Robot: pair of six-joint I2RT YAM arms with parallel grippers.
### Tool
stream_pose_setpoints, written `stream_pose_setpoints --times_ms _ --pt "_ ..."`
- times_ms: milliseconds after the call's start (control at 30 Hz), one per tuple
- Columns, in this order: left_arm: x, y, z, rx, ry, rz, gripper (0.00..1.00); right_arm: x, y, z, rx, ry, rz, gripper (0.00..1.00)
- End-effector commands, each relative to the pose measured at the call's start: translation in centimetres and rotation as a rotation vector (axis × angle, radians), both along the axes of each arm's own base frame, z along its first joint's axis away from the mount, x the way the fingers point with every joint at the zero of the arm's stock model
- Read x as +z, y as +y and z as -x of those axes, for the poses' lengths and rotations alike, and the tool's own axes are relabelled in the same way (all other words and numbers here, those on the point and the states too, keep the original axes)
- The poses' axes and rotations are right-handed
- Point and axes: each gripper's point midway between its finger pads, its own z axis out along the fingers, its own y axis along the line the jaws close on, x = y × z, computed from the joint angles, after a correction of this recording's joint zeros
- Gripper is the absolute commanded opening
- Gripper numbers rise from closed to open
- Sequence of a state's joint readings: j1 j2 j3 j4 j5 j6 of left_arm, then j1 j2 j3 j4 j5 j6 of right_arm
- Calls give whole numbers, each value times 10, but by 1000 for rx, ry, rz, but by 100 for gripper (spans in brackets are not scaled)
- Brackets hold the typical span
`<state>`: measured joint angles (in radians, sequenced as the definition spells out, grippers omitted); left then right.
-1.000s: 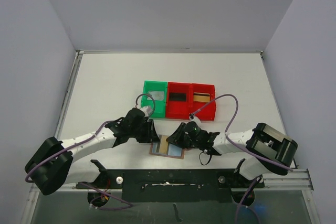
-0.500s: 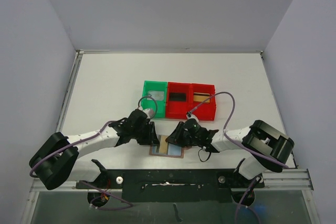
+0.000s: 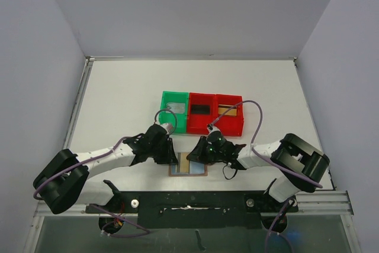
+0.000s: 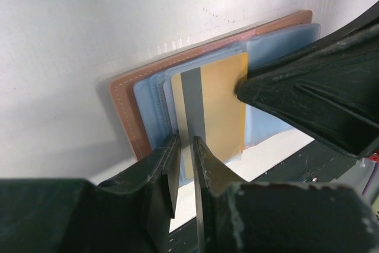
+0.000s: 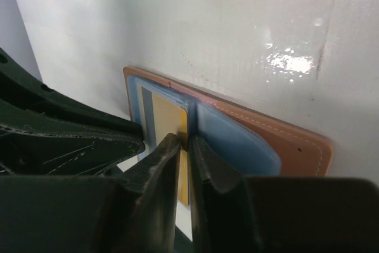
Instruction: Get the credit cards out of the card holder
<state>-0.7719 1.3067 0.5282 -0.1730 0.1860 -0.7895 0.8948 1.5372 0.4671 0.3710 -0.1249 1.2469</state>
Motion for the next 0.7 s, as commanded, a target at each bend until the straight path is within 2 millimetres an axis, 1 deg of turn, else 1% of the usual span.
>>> stream_pose_setpoints --times_ms 0,33,67,167,267,333,433,600,667 --pt "-3 6 -8 34 -22 -56 15 24 21 3 131 -52 -114 17" --pt "-2 6 -8 37 -25 -55 15 21 22 4 147 -41 -108 22" --pt "-1 6 -9 39 -29 -53 15 18 22 5 154 -32 -96 22" --pt "1 6 -11 45 -40 -49 15 16 25 6 147 -21 -112 22" --pt "2 8 -11 52 -44 -55 15 13 23 5 122 -9 -118 21" --pt "3 9 -11 57 -50 -56 15 9 22 6 122 -1 -115 27" --pt "5 10 -11 60 -58 -53 15 8 20 9 119 5 -123 28" --pt "5 11 -12 63 -57 -59 15 11 18 13 123 5 -159 17" --pt "7 12 -13 69 -65 -56 15 10 18 15 128 14 -160 16"
